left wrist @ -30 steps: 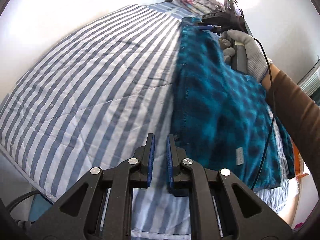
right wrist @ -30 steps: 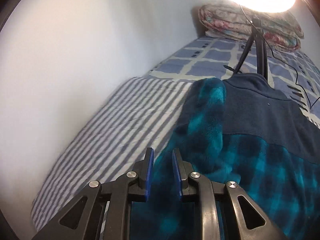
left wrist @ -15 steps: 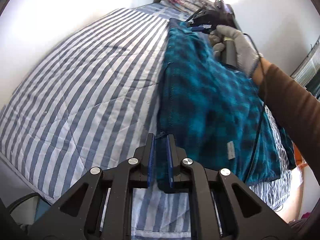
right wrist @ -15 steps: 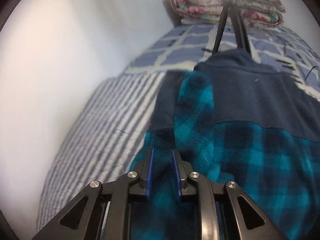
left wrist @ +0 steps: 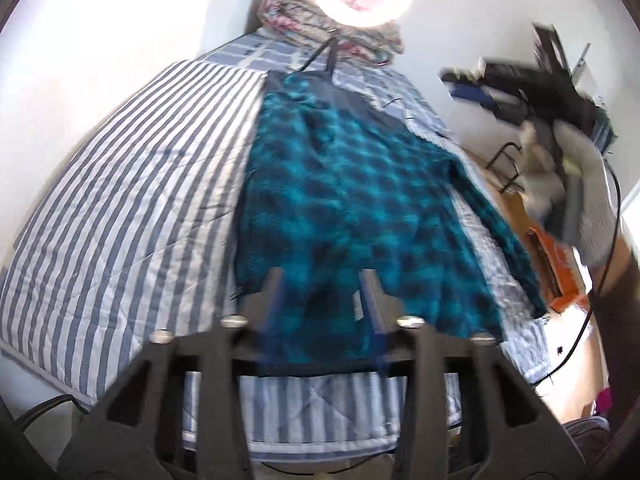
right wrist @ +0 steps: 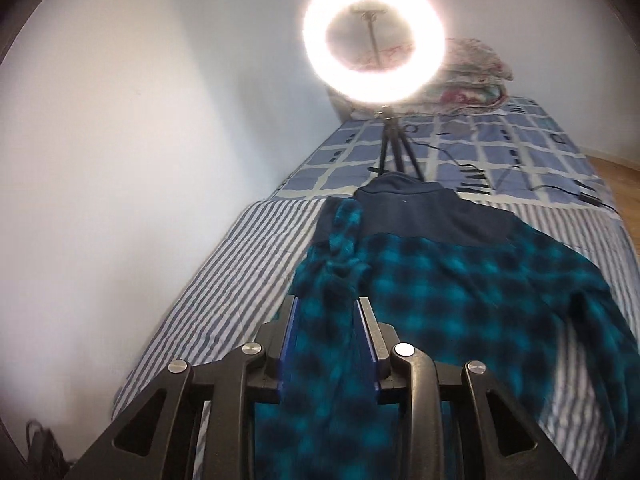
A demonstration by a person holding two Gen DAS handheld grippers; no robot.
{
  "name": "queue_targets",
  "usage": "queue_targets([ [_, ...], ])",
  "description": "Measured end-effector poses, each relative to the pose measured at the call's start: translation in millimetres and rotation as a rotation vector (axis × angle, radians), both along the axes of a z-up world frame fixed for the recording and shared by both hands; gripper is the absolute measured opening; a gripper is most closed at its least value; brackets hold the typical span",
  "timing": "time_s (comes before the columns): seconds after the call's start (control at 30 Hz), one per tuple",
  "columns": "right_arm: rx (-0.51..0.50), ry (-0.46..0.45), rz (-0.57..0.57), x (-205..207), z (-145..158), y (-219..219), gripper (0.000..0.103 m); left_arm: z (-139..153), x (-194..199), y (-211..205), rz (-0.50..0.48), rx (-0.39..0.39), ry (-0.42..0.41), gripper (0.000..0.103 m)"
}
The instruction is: Fold large clothes
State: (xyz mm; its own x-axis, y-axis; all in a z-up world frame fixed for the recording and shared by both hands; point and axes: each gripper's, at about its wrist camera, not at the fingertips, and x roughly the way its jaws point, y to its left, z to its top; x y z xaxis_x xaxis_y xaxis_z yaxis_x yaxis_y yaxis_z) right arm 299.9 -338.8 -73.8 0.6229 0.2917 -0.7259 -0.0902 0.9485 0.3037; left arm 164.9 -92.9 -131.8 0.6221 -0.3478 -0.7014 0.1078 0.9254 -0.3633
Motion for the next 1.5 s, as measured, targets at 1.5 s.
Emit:
queue_targets([
  [1.5, 0.398, 0.265, -1.047, -375, -141, -372, 0.057, 23, 45, -100, -0.322, 0.033, 0.021, 0.057],
])
